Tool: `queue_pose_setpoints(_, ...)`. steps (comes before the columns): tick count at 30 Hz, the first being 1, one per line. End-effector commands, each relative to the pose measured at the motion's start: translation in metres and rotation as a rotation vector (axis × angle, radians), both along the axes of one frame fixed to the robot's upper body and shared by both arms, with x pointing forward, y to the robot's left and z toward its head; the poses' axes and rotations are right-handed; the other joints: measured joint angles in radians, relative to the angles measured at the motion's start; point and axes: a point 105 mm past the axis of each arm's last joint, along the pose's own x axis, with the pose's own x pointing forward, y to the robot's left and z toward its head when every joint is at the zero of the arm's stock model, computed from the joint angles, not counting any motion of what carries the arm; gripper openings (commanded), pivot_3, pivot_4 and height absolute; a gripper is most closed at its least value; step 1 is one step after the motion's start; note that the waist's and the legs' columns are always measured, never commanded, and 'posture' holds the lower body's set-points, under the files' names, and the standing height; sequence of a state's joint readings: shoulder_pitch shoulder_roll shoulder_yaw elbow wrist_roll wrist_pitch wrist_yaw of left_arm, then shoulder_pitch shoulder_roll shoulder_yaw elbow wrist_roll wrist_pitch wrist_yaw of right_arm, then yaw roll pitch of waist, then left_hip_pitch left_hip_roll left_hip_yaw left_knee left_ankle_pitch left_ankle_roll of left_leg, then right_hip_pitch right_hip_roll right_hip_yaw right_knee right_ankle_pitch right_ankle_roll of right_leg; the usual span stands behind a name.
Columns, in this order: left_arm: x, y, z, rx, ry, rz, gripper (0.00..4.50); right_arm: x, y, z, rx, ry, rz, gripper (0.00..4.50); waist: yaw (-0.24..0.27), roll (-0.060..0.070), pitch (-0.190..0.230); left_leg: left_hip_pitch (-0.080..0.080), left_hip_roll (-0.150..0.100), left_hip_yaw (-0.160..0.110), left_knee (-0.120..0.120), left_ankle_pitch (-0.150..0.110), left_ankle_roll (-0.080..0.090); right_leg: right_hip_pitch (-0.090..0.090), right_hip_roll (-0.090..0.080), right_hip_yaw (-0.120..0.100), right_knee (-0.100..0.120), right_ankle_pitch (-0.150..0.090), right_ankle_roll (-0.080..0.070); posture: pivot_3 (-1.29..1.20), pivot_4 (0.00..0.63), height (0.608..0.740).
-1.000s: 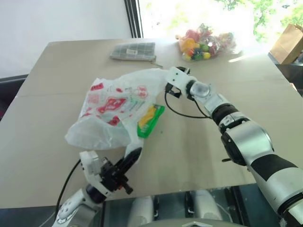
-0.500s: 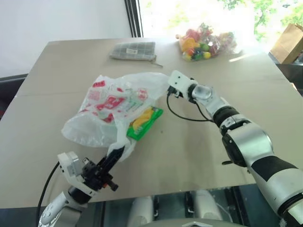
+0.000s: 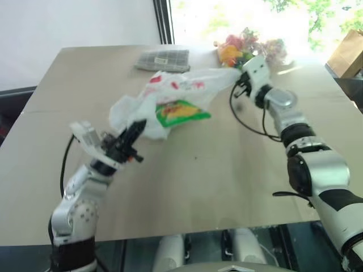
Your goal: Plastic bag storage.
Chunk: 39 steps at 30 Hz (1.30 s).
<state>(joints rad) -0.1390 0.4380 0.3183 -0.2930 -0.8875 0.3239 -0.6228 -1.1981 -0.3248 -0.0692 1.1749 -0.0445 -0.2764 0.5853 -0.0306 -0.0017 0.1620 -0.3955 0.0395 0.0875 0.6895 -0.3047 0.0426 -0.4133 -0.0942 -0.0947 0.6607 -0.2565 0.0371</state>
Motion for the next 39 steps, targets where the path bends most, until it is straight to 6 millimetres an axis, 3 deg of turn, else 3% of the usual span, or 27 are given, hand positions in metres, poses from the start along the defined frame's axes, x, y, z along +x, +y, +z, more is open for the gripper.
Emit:
queue_pose_setpoints(1, 0.01, 0.025, 0.08, -0.075, -0.215, 0.056, 0.0, -0.014, -0.041, 0.064, 0.067, -0.117, 0.01, 0.07, 0.006, -0.001, 0.001, -0.002, 0.0, -0.002, 0.0, 0.0, 0.0, -0.001, 0.0, -0.002, 0.0, 0.0, 0.0, 0.0, 0.15, 0.74)
queue_pose_setpoints(5, 0.015, 0.048, 0.128, -0.155, -0.32, 0.087, 0.0, -0.031, -0.062, 0.102, 0.191, -0.138, 0.035, 0.07, -0.008, -0.001, 0.001, -0.001, 0.0, 0.0, -0.002, 0.0, 0.0, 0.0, 0.001, -0.001, 0.0, 0.0, 0.0, 0.0, 0.15, 0.74)
queue_pose_setpoints(8, 0.021, 0.063, 0.144, -0.194, -0.347, 0.119, 0.0, -0.039, -0.074, 0.117, 0.315, -0.116, 0.044, 0.07, -0.013, -0.001, 0.002, 0.0, 0.0, 0.0, -0.004, 0.0, 0.0, 0.0, 0.002, -0.001, -0.001, 0.0, 0.0, 0.0, 0.15, 0.74)
queue_pose_setpoints(10, 0.03, 0.064, 0.142, -0.152, -0.325, 0.137, 0.0, -0.041, -0.083, 0.113, 0.324, -0.102, 0.02, 0.07, -0.011, -0.001, 0.002, 0.0, 0.0, 0.0, -0.004, 0.0, 0.0, 0.0, 0.004, -0.001, -0.001, 0.0, 0.0, 0.0, 0.15, 0.74)
queue_pose_setpoints(13, 0.053, 0.048, 0.119, -0.101, -0.234, 0.119, 0.0, -0.036, -0.087, 0.097, 0.302, -0.078, -0.046, 0.07, -0.006, -0.001, 0.002, 0.0, 0.0, 0.001, -0.003, 0.0, 0.0, 0.0, 0.004, -0.002, -0.001, 0.0, 0.0, 0.0, 0.15, 0.74)
queue_pose_setpoints(18, 0.076, 0.043, 0.123, -0.103, -0.241, 0.158, 0.0, -0.032, -0.085, 0.124, 0.374, -0.189, -0.086, 0.07, 0.0, -0.002, 0.003, -0.001, -0.002, 0.005, 0.0, 0.0, 0.0, 0.0, 0.001, -0.002, -0.001, 0.0, 0.001, 0.0, 0.15, 0.74)
queue_pose_setpoints(23, 0.072, 0.045, 0.14, -0.09, -0.31, 0.167, 0.0, -0.04, -0.082, 0.14, 0.413, -0.231, -0.009, 0.07, -0.007, -0.002, 0.003, -0.001, -0.001, 0.006, -0.002, 0.001, -0.001, -0.001, 0.003, -0.002, 0.001, 0.0, 0.0, 0.0, 0.15, 0.74)
queue_pose_setpoints(26, 0.055, 0.041, 0.132, -0.053, -0.315, 0.128, 0.0, -0.053, -0.087, 0.139, 0.45, -0.231, 0.042, 0.07, -0.011, -0.002, 0.003, -0.002, -0.001, 0.005, -0.004, 0.001, -0.001, -0.001, 0.003, -0.002, -0.002, 0.0, 0.001, 0.0, 0.15, 0.74)
queue_pose_setpoints(29, 0.033, 0.036, 0.11, -0.007, -0.257, 0.086, 0.0, -0.074, -0.086, 0.115, 0.464, -0.126, 0.123, 0.07, -0.01, -0.002, 0.003, -0.003, 0.001, 0.0, -0.005, 0.001, -0.001, -0.001, 0.003, -0.002, -0.003, 0.0, 0.001, 0.0, 0.15, 0.74)
queue_pose_setpoints(31, 0.018, 0.032, 0.084, 0.044, -0.171, 0.071, 0.0, -0.09, -0.084, 0.072, 0.375, 0.05, 0.165, 0.07, -0.004, -0.002, 0.003, -0.003, 0.002, -0.001, -0.005, 0.001, -0.001, -0.001, 0.003, -0.003, -0.004, 0.0, 0.001, 0.0, 0.15, 0.74)
queue_pose_setpoints(32, 0.01, 0.028, 0.067, 0.082, -0.119, 0.067, 0.0, -0.101, -0.082, 0.047, 0.34, 0.162, 0.187, 0.31, 0.001, -0.002, 0.003, -0.004, 0.002, -0.002, -0.006, 0.0, -0.001, 0.0, 0.002, -0.002, -0.005, 0.0, 0.001, 0.0, 0.15, 0.74)
queue_pose_setpoints(34, -0.004, 0.021, 0.035, 0.159, -0.021, 0.057, 0.0, -0.121, -0.078, 0.013, 0.294, 0.313, 0.221, 0.93, 0.012, -0.002, 0.003, -0.004, 0.001, -0.003, -0.005, 0.0, -0.001, 0.0, 0.002, -0.002, -0.004, 0.0, 0.001, 0.0, 0.15, 0.74)
queue_pose_setpoints(35, -0.009, 0.018, 0.021, 0.199, 0.021, 0.058, 0.0, -0.128, -0.076, 0.002, 0.282, 0.35, 0.229, 1.39, 0.017, -0.002, 0.003, -0.003, 0.001, -0.003, -0.004, 0.0, -0.001, 0.001, 0.001, -0.002, -0.003, 0.0, 0.001, 0.0, 0.15, 0.74)
queue_pose_setpoints(36, -0.014, 0.013, 0.0, 0.264, 0.072, 0.063, 0.0, -0.134, -0.075, -0.009, 0.294, 0.397, 0.234, 2.12, 0.017, -0.002, 0.003, 0.0, 0.0, -0.001, -0.002, 0.0, -0.001, 0.001, 0.001, 0.0, -0.003, 0.0, 0.001, 0.0, 0.15, 0.74)
queue_pose_setpoints(37, -0.02, 0.009, -0.018, 0.296, 0.121, 0.049, 0.0, -0.14, -0.074, -0.021, 0.294, 0.441, 0.235, 2.3, 0.018, -0.002, 0.004, 0.0, 0.0, -0.001, 0.0, 0.0, -0.001, 0.001, 0.001, 0.001, 0.0, 0.0, 0.001, 0.0, 0.15, 0.74)
queue_pose_setpoints(39, -0.029, 0.003, -0.04, 0.298, 0.188, 0.028, 0.0, -0.15, -0.073, -0.04, 0.25, 0.509, 0.24, 3.2, 0.019, -0.002, 0.003, 0.005, 0.0, -0.001, 0.0, 0.001, -0.002, 0.004, 0.002, 0.002, 0.001, 0.001, 0.0, 0.0, 0.15, 0.74)
